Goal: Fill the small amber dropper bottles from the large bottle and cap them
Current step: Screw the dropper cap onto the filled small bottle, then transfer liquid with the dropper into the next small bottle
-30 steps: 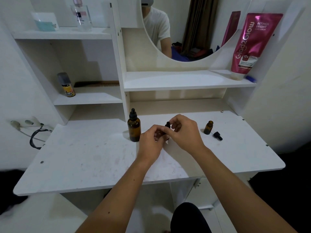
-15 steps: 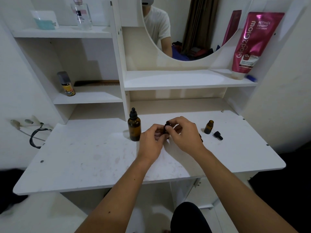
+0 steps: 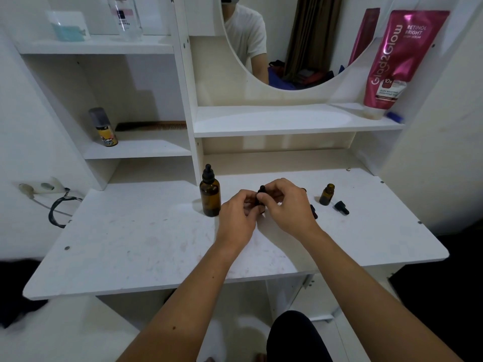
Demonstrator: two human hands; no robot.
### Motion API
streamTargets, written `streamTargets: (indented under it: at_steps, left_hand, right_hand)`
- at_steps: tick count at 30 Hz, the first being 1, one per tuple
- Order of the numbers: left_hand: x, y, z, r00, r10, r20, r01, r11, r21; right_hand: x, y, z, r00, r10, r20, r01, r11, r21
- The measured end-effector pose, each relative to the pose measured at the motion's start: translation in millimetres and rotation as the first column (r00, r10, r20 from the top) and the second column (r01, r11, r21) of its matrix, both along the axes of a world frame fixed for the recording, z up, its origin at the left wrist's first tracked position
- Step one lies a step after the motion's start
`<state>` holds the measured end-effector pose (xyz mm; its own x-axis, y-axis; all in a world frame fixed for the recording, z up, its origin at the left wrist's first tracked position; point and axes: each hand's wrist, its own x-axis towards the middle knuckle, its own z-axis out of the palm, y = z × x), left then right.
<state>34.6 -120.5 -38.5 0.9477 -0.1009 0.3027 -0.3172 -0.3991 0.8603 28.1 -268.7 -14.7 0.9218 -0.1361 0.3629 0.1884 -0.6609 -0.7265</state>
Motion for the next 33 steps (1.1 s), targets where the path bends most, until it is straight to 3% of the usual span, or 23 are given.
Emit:
streamTargets:
  at_steps: [14,21,26,29,33]
  left_hand:
    - [-3,-1,1,1.000,0.025,-0.017,-0.024,0.999,0.043]
    - [-8,1,1,0.999,0.031,-0.045,-0.030,0.999,0.014]
    - [-25,7,5,0.991,0.075,-0.112,-0.080,0.996,-0.044]
    - [-40,25,5,0.987,0.101,-0.129,-0.119,0.982,-0.143]
    - [-52,55,10,0.975,0.184,-0.124,-0.205,0.960,-0.192]
  right_hand:
    - [-6,10,-4,0.998,-0.056,0.027,0.052,0.990,0.131]
    - [-19,12,5,0.996,-0.087,-0.007,0.087,0.993,0.083]
    - [-28,13,21,0.980,-0.151,0.131,0.149,0.989,0.023]
    - [-24,23,35,0.977,-0.082,0.196,0.078,0.996,0.031]
    - [-13,49,51,0.983,0.068,0.169,-0.080,0.995,0.065]
